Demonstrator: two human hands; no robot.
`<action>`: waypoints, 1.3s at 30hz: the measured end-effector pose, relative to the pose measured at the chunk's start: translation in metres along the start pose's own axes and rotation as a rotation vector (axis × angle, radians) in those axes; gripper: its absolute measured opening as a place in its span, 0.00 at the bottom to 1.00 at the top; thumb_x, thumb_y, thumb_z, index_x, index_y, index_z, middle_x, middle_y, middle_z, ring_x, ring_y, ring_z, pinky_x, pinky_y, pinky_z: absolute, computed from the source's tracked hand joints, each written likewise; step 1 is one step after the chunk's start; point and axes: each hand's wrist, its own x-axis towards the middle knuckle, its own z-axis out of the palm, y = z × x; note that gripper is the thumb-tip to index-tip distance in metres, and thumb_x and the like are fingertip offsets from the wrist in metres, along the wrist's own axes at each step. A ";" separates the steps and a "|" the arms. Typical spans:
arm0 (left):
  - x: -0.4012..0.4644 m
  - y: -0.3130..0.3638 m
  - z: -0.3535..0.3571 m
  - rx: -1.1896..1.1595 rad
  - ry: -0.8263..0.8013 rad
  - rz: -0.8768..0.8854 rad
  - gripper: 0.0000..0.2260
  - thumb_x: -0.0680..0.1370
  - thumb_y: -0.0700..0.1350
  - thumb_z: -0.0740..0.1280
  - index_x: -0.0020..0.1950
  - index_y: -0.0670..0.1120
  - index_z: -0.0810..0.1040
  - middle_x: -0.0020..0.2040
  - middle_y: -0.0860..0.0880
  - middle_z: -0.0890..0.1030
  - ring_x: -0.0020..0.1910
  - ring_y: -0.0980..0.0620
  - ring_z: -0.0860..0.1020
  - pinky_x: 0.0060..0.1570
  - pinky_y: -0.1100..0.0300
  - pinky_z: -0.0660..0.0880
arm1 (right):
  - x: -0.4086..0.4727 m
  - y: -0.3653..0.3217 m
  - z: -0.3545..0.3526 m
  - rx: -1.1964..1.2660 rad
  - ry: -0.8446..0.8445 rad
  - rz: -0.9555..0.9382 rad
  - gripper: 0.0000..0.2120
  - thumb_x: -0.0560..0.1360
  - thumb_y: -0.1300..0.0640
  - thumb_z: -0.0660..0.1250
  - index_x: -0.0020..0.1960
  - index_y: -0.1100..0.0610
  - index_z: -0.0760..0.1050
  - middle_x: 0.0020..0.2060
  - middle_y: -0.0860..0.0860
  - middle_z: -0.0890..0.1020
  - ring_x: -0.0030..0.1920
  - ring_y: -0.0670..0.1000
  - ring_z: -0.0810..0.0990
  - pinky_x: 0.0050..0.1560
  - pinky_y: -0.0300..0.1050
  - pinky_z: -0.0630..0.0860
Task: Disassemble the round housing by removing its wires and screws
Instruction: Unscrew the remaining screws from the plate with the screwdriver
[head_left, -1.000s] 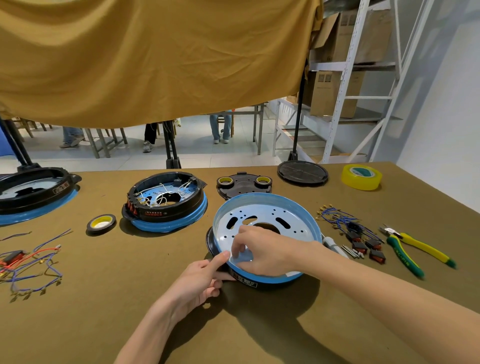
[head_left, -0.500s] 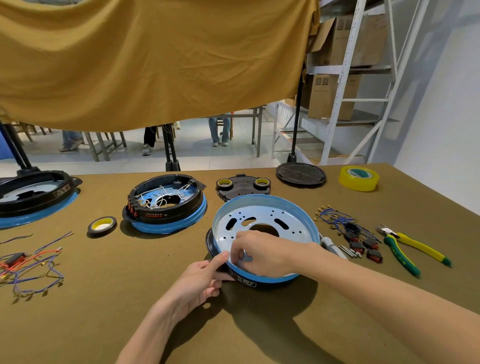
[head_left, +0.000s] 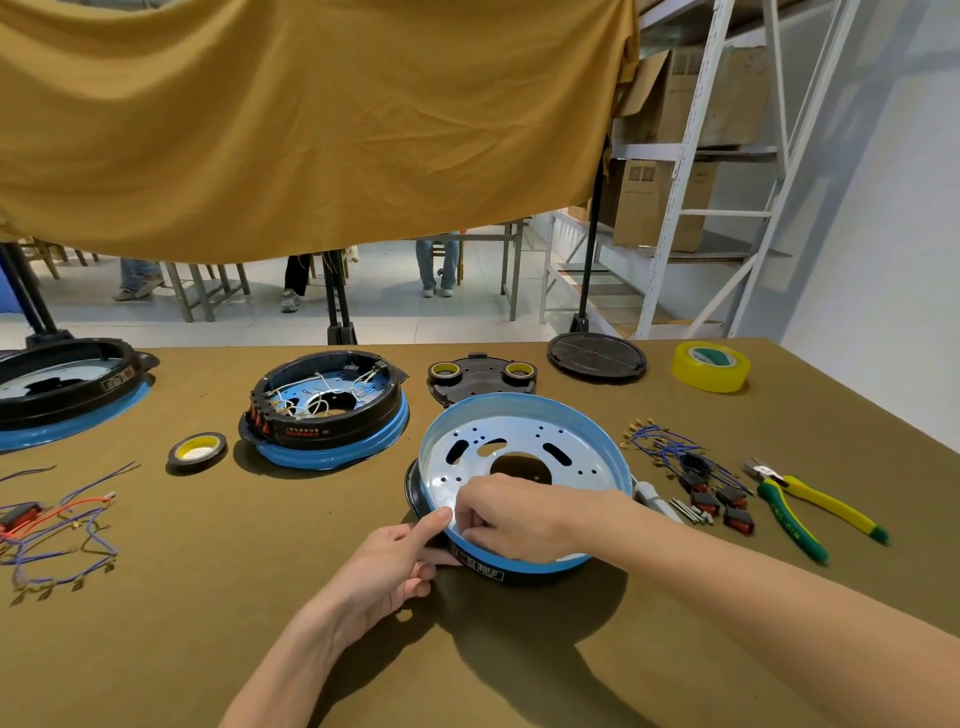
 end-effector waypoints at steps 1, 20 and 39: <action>0.000 0.000 0.000 0.002 0.003 -0.001 0.33 0.69 0.66 0.70 0.62 0.41 0.81 0.51 0.42 0.88 0.34 0.55 0.73 0.35 0.64 0.75 | 0.000 0.000 0.000 -0.003 -0.014 0.003 0.06 0.84 0.56 0.61 0.58 0.56 0.76 0.50 0.51 0.78 0.44 0.47 0.76 0.41 0.37 0.69; 0.006 -0.005 -0.004 -0.006 0.012 0.019 0.36 0.64 0.68 0.72 0.63 0.44 0.80 0.51 0.42 0.89 0.32 0.56 0.74 0.35 0.64 0.76 | -0.046 0.032 -0.017 0.690 0.514 0.132 0.02 0.81 0.60 0.67 0.51 0.58 0.76 0.47 0.55 0.86 0.44 0.51 0.86 0.40 0.40 0.79; 0.016 -0.002 0.016 0.075 0.088 0.039 0.35 0.78 0.64 0.67 0.71 0.36 0.70 0.44 0.39 0.88 0.44 0.44 0.88 0.38 0.58 0.84 | -0.119 0.177 0.008 0.355 0.619 0.832 0.10 0.79 0.56 0.70 0.40 0.56 0.80 0.32 0.52 0.84 0.30 0.46 0.79 0.32 0.39 0.72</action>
